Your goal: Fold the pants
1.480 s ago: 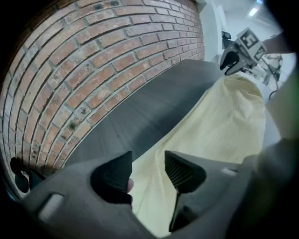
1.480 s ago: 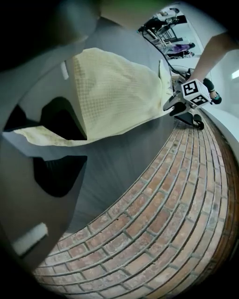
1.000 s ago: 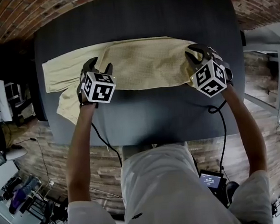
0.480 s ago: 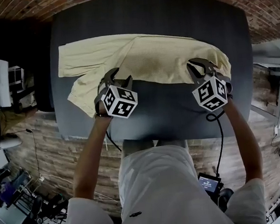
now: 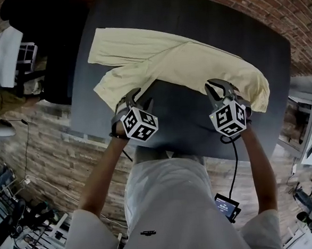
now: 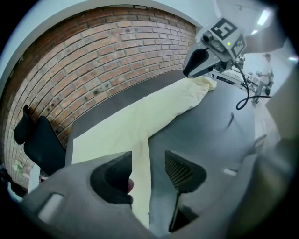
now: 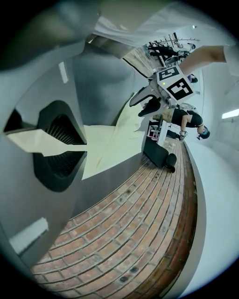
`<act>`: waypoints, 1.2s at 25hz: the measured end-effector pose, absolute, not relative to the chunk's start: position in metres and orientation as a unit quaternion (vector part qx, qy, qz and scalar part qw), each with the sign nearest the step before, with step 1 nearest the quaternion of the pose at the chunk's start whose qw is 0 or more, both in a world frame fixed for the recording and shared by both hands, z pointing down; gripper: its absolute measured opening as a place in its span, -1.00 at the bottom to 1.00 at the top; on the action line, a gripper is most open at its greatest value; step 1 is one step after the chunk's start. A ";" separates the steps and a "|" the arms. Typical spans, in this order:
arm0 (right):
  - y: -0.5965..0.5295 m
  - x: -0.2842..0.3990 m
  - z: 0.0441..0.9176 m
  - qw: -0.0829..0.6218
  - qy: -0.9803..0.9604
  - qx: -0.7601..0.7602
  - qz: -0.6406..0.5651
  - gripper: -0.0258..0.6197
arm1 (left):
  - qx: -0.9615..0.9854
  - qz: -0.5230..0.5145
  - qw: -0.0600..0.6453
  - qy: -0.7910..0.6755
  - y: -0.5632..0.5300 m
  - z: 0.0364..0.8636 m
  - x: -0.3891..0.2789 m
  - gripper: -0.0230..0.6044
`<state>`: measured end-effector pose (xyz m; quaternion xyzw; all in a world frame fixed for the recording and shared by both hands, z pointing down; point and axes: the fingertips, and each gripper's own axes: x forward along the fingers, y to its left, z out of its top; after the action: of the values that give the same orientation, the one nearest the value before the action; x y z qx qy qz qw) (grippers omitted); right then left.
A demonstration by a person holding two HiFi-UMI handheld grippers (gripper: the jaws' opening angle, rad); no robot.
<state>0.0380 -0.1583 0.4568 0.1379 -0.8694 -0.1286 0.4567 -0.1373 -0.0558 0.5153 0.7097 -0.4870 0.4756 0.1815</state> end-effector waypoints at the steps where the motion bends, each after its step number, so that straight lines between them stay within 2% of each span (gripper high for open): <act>1: -0.152 0.029 0.457 0.458 -0.869 0.129 -0.135 -0.77 | 0.708 0.477 0.184 -0.487 -0.048 0.517 -0.142 -0.20; 13: -0.086 -0.060 0.472 0.469 -0.866 0.052 -0.167 -0.77 | 0.696 0.514 0.191 -0.464 0.020 0.563 -0.200 -0.21; 16: -0.064 -0.072 0.475 0.475 -0.864 0.037 -0.165 -0.77 | 0.698 0.519 0.192 -0.454 0.029 0.574 -0.210 -0.28; 23: -0.045 -0.082 0.480 0.495 -0.854 0.031 -0.155 -0.77 | 0.714 0.524 0.197 -0.420 0.046 0.592 -0.218 -0.30; 26: -0.049 -0.091 0.481 0.499 -0.853 0.040 -0.150 -0.77 | 0.724 0.514 0.198 -0.416 0.045 0.592 -0.221 -0.43; 27: -0.050 -0.095 0.481 0.500 -0.852 0.044 -0.148 -0.77 | 0.724 0.513 0.194 -0.418 0.044 0.592 -0.224 -0.65; 28: -0.051 -0.099 0.481 0.500 -0.852 0.048 -0.146 -0.77 | 0.724 0.514 0.190 -0.420 0.044 0.592 -0.226 -0.76; 30: -0.052 -0.105 0.480 0.500 -0.852 0.053 -0.142 -0.77 | 0.724 0.510 0.190 -0.423 0.044 0.590 -0.230 -0.83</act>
<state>-0.1045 -0.0518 0.4797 0.0533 -0.8524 -0.1425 0.5002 -0.2296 0.0436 0.5897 0.7243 -0.4234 0.5101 0.1896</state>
